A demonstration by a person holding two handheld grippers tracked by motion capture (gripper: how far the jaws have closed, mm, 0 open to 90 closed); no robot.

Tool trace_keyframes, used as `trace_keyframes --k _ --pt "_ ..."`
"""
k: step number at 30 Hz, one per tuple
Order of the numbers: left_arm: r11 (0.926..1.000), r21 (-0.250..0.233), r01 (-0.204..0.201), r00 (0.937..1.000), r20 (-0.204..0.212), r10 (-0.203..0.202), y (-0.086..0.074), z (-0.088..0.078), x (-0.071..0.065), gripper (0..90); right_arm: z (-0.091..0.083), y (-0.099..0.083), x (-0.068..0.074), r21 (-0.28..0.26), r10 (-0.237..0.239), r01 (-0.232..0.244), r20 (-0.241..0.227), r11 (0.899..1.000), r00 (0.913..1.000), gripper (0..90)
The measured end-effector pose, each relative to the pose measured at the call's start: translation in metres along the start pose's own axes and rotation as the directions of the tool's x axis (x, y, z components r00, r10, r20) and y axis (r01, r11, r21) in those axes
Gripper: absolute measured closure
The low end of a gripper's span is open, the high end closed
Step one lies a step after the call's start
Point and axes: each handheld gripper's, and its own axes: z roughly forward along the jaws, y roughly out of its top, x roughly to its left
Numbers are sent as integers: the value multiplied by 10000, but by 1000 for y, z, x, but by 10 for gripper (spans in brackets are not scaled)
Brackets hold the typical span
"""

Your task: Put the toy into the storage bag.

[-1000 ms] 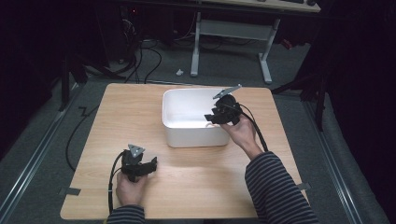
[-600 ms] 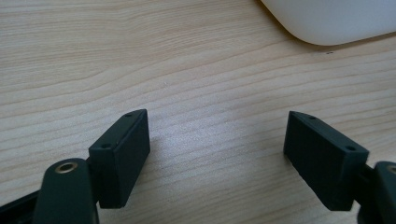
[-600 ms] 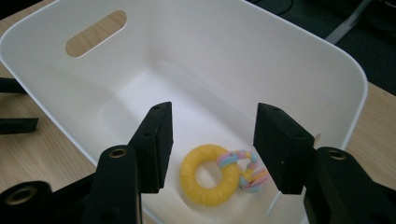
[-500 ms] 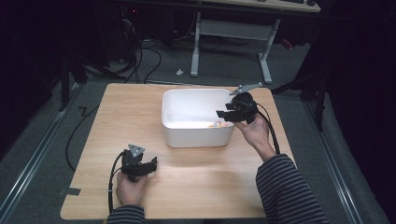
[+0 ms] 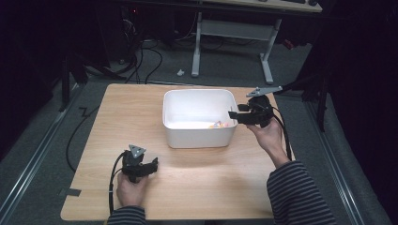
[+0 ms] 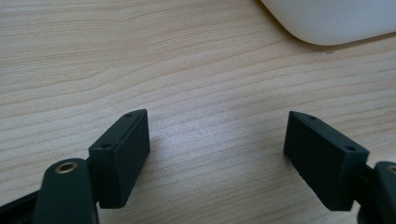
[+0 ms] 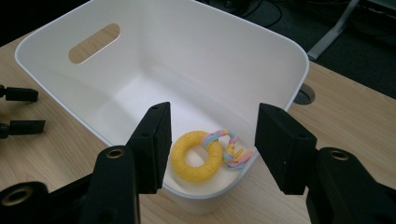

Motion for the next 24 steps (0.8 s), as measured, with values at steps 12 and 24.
trace_keyframes --k 12,24 --pt "10000 4 -23 10000 -12 23 0 0 0 231 -28 -21 -11 -548 147 -132 272 9984 9995 458" --pt "10000 8 -28 10000 -18 28 0 0 0 231 -54 -39 -18 -891 451 -415 387 9952 9982 461"
